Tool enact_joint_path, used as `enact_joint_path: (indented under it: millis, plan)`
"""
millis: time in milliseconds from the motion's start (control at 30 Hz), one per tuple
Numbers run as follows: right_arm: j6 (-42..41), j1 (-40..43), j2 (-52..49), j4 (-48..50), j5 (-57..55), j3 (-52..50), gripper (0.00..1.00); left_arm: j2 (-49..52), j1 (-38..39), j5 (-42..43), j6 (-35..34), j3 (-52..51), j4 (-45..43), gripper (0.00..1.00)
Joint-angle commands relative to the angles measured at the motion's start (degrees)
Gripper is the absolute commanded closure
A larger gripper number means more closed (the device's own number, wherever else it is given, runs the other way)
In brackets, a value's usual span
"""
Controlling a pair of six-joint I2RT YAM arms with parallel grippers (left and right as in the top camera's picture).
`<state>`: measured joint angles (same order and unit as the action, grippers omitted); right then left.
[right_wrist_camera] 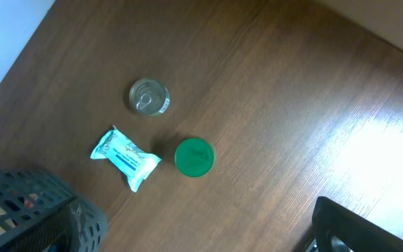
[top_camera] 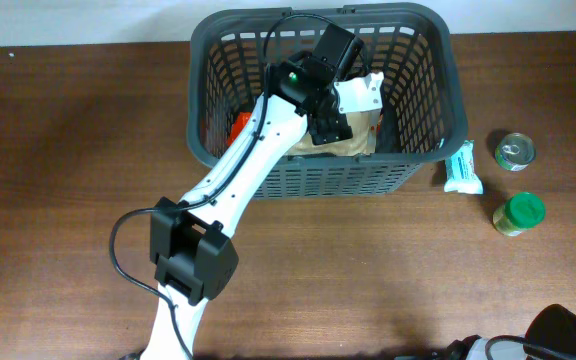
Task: Pack container
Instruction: 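Release the powder bag into the basket and retract the left arm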
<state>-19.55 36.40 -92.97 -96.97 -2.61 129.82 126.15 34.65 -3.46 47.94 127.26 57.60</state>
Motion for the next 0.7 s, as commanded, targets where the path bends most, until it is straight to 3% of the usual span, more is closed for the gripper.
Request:
enact_joint_path:
  millis: [0,333,467,667]
  plan:
    - [-0.44,0.37,0.35,-0.35,0.55,0.09,0.01,-7.54,-0.22,-0.92,-6.34,0.61,-0.26,0.01]
    - [4.76,0.37,0.35,-0.37,2.67,0.09,0.01,-26.38,-8.66,-7.52,-17.22,1.53,-1.49,0.01]
    - [8.74,0.37,1.33,-0.37,6.49,0.09,0.01,-31.12,-18.84,-6.95,-23.85,1.40,-1.68,0.01]
    - [10.82,-0.55,9.40,-0.37,7.93,-0.42,0.01,-32.37,-34.75,0.35,-32.72,-0.39,-3.43,0.01]
